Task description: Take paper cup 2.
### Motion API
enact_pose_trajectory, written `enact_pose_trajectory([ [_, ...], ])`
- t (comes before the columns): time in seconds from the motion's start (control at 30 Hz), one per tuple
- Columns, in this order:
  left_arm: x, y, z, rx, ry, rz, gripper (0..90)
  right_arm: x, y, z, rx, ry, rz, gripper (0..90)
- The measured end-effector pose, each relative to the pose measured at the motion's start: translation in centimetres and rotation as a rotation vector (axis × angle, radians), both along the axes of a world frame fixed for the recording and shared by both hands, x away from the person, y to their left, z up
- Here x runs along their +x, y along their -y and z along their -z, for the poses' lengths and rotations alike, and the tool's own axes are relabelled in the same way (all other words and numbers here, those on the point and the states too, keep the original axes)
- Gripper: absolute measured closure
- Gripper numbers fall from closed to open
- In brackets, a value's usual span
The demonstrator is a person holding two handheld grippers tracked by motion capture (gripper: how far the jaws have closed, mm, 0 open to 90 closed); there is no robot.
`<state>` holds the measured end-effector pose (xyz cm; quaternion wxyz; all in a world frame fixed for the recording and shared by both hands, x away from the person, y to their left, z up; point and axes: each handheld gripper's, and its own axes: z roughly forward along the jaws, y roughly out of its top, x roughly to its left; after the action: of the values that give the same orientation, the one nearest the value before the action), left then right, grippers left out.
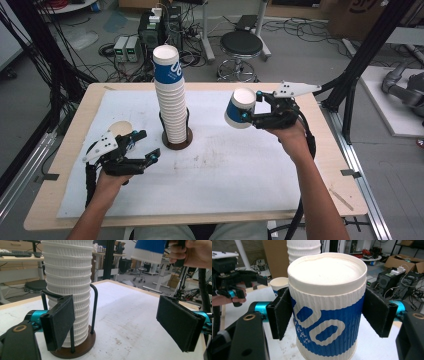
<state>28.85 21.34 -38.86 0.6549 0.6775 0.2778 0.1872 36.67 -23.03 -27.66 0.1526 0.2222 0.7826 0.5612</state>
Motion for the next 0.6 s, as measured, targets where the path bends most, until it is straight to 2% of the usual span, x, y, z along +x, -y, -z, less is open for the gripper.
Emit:
enact_pose_trajectory([
  [0.17,0.0,0.1,0.1,0.003,-0.003,0.008,15.3,-0.9,0.9,2.0,-0.023,0.002,0.031,28.4],
  [0.37,-0.1,0.0,0.3,0.005,0.0,0.018,15.3,-1.9,2.1,4.2,-0.005,-0.001,0.046,28.4],
  [0.6,-0.4,0.5,0.3,0.011,0.005,0.032,15.3,-2.7,3.0,6.1,0.005,-0.012,0.067,28.5],
])
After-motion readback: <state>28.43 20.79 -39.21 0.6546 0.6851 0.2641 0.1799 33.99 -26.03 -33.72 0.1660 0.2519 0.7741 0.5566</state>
